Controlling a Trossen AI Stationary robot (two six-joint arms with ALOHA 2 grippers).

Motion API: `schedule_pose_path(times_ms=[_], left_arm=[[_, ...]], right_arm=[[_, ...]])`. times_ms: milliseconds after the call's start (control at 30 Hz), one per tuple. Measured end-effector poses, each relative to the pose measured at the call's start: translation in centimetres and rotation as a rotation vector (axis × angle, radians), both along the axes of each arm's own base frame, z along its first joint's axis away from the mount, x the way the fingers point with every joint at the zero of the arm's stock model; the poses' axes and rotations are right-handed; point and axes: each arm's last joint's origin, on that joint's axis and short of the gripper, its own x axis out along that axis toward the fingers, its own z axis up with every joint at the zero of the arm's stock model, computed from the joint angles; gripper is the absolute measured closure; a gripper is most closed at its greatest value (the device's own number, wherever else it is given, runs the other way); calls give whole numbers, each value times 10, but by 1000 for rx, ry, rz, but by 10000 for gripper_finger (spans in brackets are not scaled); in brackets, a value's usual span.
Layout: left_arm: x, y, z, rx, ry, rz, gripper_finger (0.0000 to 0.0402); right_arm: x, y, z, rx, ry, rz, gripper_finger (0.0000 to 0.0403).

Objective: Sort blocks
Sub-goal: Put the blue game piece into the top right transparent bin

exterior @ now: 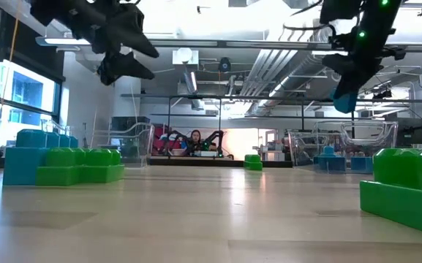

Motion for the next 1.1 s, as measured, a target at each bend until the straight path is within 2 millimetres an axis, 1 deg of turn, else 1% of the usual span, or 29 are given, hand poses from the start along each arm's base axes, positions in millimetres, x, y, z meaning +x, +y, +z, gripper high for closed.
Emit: schedule_pose_path(times_ms=[67,133,267,433,500,567,700,800,867,967,1033,1100], left_arm=[[0,-4,-1,-23,-23,-2,193],[1,-6,-1,-29,-31,-11,193],[1,-11,-1,-34,-28,-35,193],[0,-13,-1,-28,-22,-47,192],[0,-13,-1,-40,-22,-40,192],[0,-14,-1,-68,-22,-50,192],[-2,-27,-4,-167,18,-157,197],[-12,-40,-15,-214,178,-161,212],[-22,-47,-25,-227,317,-95,228],[-36,-51,-37,-246,483,99,251],[-40,-53,-38,-253,497,188,264],[-38,-56,-37,-262,461,209,286]], right_arm=[[1,-8,0,-4,-46,-45,394],[4,-15,0,11,-72,-43,376],[7,-28,-2,53,-94,-6,308],[5,-33,-4,67,-83,-31,216],[5,-33,-4,69,-85,-30,189],[5,-33,-4,79,-90,-23,170],[8,-30,-5,133,-123,15,156],[11,-25,-5,146,-129,44,156],[13,-23,-5,147,-137,56,156],[15,-20,-4,146,-158,48,155],[17,-18,-4,138,-170,57,155],[19,-18,-3,131,-183,65,155]])
